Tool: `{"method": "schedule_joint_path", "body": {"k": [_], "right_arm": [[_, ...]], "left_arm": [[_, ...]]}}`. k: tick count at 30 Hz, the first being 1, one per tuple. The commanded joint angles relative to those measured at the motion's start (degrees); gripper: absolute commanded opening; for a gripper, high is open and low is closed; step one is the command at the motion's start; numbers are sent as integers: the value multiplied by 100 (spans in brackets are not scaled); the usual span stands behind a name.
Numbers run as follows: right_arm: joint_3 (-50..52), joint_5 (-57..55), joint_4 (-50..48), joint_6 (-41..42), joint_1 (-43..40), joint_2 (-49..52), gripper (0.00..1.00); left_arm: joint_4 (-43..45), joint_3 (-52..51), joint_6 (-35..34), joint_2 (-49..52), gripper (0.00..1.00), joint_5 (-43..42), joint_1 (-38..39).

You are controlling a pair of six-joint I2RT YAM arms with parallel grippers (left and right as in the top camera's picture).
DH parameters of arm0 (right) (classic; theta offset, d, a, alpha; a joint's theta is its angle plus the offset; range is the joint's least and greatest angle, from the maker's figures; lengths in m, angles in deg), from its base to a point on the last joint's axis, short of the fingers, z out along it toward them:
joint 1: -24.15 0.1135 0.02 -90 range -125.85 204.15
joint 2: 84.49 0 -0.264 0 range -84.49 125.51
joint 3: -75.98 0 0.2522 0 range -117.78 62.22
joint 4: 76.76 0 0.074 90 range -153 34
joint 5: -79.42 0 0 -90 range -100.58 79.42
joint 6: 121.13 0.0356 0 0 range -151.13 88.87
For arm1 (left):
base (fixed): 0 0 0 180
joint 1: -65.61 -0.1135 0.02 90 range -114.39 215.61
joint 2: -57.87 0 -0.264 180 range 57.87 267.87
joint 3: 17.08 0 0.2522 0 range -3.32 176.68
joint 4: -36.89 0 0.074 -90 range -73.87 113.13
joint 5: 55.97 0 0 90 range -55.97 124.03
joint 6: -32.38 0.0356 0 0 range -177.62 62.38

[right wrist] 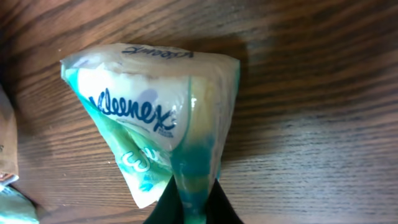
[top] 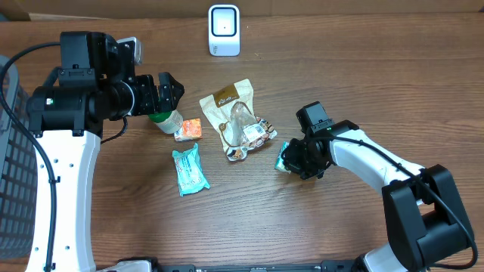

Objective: Scan the item barcode

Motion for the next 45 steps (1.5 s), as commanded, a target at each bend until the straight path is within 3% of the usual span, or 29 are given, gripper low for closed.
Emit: {"method": "schedule_joint_path", "body": {"k": [1, 5, 9, 16, 22, 31, 36, 45], "right_arm": [[-90, -291, 286, -402, -59, 17, 4], [-592, 221, 717, -1224, -166, -328, 4], [-1150, 1744, 833, -2319, -289, -750, 4], [-1405, 4350, -490, -2430, -431, -1067, 4], [-1405, 5821, -2398, -1172, -483, -1054, 4], [-1405, 6544, -4767, 1897, -785, -1054, 4], [-1405, 6575, -5305, 2361, -802, -1054, 4], [-1394, 6546, -5294, 2068, -774, -1021, 4]], "left_arm": [[4, -22, 107, -66, 100, 37, 2], [4, -22, 107, -66, 100, 37, 2], [4, -22, 107, -66, 99, 37, 2], [4, -22, 107, -66, 100, 37, 2], [4, -22, 107, -66, 100, 37, 2], [4, -22, 107, -66, 100, 37, 2], [4, -22, 107, -66, 100, 37, 2], [4, -22, 107, -66, 100, 37, 2]]}}
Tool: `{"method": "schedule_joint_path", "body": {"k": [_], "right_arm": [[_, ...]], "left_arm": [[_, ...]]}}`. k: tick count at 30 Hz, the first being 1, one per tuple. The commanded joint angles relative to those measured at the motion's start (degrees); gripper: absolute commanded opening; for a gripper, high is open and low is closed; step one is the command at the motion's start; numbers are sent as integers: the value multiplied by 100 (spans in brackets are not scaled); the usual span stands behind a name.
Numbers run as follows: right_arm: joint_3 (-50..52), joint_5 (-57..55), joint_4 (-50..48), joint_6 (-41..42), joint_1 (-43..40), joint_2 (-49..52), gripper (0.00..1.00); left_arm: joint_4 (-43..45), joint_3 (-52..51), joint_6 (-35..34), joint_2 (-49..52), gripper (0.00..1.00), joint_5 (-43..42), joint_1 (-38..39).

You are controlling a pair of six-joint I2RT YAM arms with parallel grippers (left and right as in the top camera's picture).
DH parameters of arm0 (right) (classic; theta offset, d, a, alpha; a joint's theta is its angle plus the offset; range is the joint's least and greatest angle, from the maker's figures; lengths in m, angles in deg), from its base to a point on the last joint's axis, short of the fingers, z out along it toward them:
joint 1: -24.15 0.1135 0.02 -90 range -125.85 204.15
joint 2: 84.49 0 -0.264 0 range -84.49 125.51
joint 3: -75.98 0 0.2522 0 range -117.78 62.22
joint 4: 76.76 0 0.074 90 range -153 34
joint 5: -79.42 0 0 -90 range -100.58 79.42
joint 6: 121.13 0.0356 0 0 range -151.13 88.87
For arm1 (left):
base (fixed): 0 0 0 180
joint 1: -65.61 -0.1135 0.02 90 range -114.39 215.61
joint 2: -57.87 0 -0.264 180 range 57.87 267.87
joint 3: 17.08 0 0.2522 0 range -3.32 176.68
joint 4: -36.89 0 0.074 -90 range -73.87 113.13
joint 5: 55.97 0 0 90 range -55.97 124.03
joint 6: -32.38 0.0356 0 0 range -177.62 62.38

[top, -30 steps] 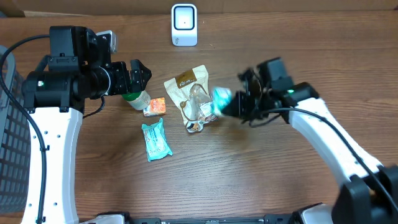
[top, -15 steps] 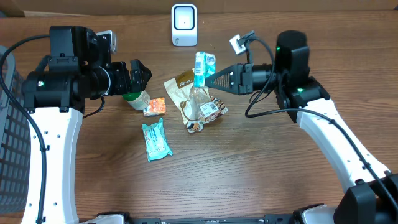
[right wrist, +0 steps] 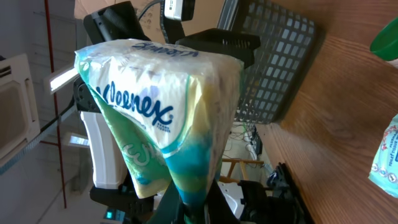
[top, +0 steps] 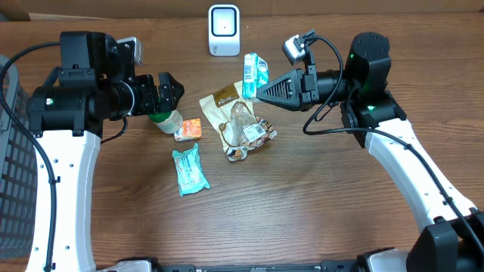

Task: Scan the item barcode
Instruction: 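Carry the Kleenex pack to the barcode scanner and hold it there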

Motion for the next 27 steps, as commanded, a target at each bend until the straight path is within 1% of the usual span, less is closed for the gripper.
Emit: {"method": "schedule_joint_path", "body": {"k": [1, 2, 4, 6, 9, 13, 16, 18, 21, 24, 27], "right_arm": [[-48, -4, 118, -210, 50, 20, 4], [-48, -116, 363, -409, 101, 46, 4], [-48, -557, 1150, -1016, 267, 103, 4], [-48, -1290, 2072, -1633, 461, 140, 4], [-55, -2511, 3095, -2111, 750, 140, 4], [-304, -3499, 3847, -2382, 966, 140, 4], [-1130, -4559, 5018, -2894, 977, 203, 4], [-1945, -5571, 5919, -3202, 990, 350, 4], [-3394, -6883, 6933, -3644, 1091, 837, 4], [-4760, -7731, 7383, -4164, 1224, 1506, 4], [-5735, -8730, 7243, -4601, 1390, 2205, 4]], "left_arm": [[4, -22, 107, -66, 100, 37, 2], [4, -22, 107, -66, 100, 37, 2], [4, -22, 107, -66, 100, 37, 2], [4, -22, 107, -66, 100, 37, 2], [4, -22, 107, -66, 99, 37, 2], [4, -22, 107, -66, 100, 37, 2], [4, -22, 107, -66, 99, 37, 2], [4, -22, 107, -66, 100, 37, 2], [4, -22, 107, -66, 100, 37, 2], [4, -22, 107, -66, 100, 37, 2], [4, -22, 107, -66, 99, 37, 2]]}}
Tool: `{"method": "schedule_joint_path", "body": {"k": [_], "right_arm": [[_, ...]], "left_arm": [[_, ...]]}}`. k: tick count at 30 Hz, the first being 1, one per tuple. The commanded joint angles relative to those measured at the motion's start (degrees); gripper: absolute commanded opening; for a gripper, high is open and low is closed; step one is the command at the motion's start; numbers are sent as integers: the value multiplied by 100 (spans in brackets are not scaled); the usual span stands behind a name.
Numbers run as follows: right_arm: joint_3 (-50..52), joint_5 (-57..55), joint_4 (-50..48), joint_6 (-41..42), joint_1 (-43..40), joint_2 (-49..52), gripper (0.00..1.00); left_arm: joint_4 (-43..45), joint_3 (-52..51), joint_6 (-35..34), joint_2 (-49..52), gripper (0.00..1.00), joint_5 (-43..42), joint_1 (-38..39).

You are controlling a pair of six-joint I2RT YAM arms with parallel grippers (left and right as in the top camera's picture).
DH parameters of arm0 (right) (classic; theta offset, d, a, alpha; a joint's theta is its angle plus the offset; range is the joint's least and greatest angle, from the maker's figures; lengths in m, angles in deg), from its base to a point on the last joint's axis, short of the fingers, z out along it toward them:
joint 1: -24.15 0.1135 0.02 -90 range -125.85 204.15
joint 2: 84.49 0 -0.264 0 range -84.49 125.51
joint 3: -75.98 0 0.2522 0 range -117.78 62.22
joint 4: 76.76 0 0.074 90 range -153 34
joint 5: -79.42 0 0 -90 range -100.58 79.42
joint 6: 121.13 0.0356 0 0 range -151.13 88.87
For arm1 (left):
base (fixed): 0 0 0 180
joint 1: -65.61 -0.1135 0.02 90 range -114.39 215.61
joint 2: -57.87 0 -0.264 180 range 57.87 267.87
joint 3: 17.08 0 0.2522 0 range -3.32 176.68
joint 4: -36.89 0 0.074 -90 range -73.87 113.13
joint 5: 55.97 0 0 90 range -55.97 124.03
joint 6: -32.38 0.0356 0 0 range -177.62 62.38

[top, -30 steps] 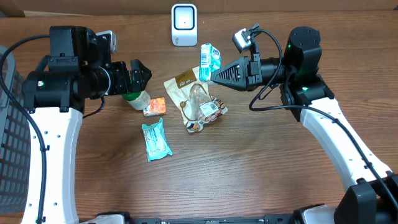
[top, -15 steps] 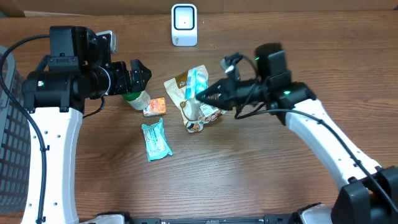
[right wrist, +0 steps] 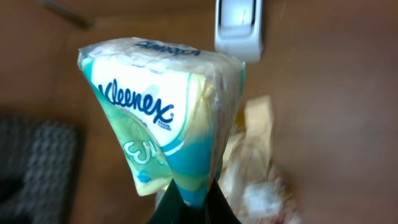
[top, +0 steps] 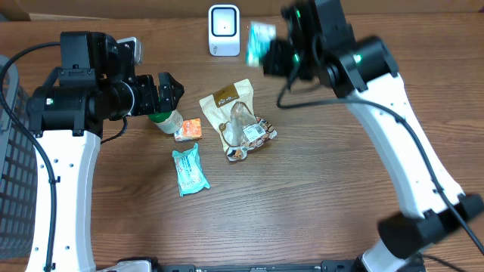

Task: Scan the item barcode
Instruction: 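Carry the Kleenex pack to the barcode scanner and hold it there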

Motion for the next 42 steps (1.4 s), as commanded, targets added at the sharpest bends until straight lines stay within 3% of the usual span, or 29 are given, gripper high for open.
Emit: {"method": "schedule_joint_path", "body": {"k": [1, 6, 12, 21, 24, 42], "right_arm": [[-957, -1993, -238, -994, 260, 866, 4], [-1095, -3587, -1856, -2479, 612, 1725, 4], [-1093, -5394, -4177, -5115, 946, 2929, 4], [-1091, -5362, -6013, -7753, 901, 4183, 4], [-1091, -5233, -6067, -8083, 861, 4406, 4], [-1075, -5141, -6022, -8070, 861, 4498, 4]], "left_arm": [[2, -22, 107, -66, 100, 17, 2], [2, -22, 107, -66, 100, 17, 2], [2, -22, 107, -66, 100, 17, 2], [2, -22, 107, -66, 99, 17, 2], [2, -22, 107, -66, 100, 17, 2], [2, -22, 107, -66, 100, 17, 2]]}}
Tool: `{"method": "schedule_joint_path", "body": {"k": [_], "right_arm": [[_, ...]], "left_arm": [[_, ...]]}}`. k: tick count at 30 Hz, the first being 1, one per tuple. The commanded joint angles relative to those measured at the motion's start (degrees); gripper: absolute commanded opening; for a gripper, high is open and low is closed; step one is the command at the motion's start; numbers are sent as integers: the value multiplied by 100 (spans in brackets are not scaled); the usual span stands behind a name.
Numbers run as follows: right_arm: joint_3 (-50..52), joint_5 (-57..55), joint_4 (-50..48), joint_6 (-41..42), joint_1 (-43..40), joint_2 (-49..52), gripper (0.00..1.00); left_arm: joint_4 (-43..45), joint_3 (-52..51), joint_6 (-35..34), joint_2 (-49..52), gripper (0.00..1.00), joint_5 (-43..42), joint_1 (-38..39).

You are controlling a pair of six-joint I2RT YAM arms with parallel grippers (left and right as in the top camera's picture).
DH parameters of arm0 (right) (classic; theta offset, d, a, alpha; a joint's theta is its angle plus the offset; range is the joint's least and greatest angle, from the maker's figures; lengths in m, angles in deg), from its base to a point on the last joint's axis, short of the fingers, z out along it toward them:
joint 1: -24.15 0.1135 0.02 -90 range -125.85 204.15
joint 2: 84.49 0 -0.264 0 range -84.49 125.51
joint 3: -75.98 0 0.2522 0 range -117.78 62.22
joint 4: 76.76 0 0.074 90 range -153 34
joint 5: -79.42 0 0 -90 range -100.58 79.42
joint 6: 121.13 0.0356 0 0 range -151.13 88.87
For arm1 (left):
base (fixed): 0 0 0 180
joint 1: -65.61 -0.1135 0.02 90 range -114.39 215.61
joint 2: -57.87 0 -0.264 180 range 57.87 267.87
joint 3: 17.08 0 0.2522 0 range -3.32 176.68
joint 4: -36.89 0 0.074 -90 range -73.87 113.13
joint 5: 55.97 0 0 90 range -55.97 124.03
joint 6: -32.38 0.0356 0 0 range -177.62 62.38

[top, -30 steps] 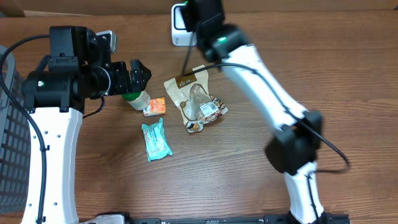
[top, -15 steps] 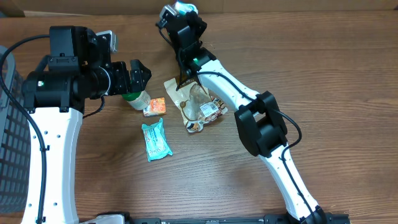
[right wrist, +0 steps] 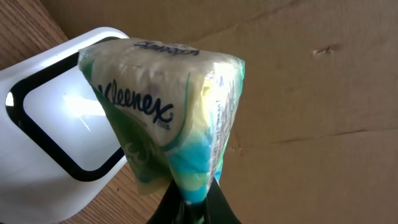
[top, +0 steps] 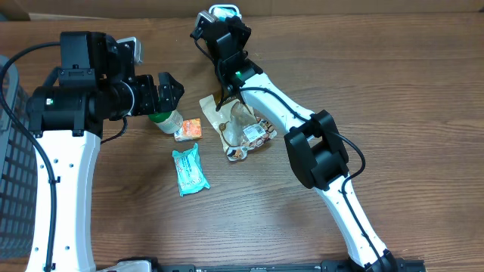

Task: Scan the item barcode
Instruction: 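Carry the Kleenex pack to the barcode scanner and hold it there, then move the Kleenex pack right and release it on the table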

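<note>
In the right wrist view my right gripper (right wrist: 194, 194) is shut on the lower tip of a green-and-white Kleenex tissue pack (right wrist: 165, 118). The pack hangs right in front of the white scanner (right wrist: 56, 124), close to its black-framed window. From overhead the right arm's wrist (top: 223, 34) reaches to the table's back edge and covers most of the scanner (top: 224, 10); the pack is hidden there. My left gripper (top: 168, 92) hovers at the left above a green-capped bottle (top: 162, 119); its jaw gap does not show.
Mid-table lie a brown snack bag (top: 227, 102), a clear packet (top: 249, 136), an orange packet (top: 187, 130) and a teal tissue pack (top: 189, 170). A black basket (top: 11, 151) stands at the left edge. A cardboard wall (right wrist: 311, 93) rises behind the scanner.
My right gripper, with the Kleenex pack in it, has moved from just right of the scanner to directly in front of its window. The left arm has not moved.
My right gripper was shut on the Kleenex pack lying on the table at the right. Then it held the pack in the air above the brown bag, then near the scanner's right side, and now against the scanner window.
</note>
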Motion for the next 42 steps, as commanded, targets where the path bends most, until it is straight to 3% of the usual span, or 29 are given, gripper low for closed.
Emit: {"method": "schedule_joint_path", "body": {"k": [1, 6, 9, 14, 19, 29, 36, 42], "right_arm": [[-57, -9, -39, -2, -7, -15, 4], [-57, -13, -39, -4, -28, -15, 4], [-57, 2, -37, -2, -76, -15, 4], [-57, 302, -44, -2, -212, -15, 4], [-57, 975, -68, -2, -363, -15, 4], [-57, 1073, -105, 17, -393, -15, 4], [-57, 890, 101, 1401, -372, -356, 4], [-57, 1054, 1384, 3294, -372, -1633, 4]], "left_arm": [[4, -22, 105, -66, 100, 17, 2], [494, -22, 389, -66, 99, 485, -2], [356, -22, 623, -66, 100, 2026, -48], [-116, -22, 59, -66, 100, 3952, -284], [-162, -22, -372, -66, 99, 3810, -769], [-118, -22, -278, -66, 100, 3716, -1054], [-120, -22, -282, -66, 100, 3700, -1054], [-122, -22, -282, -66, 100, 3700, -1051]]}}
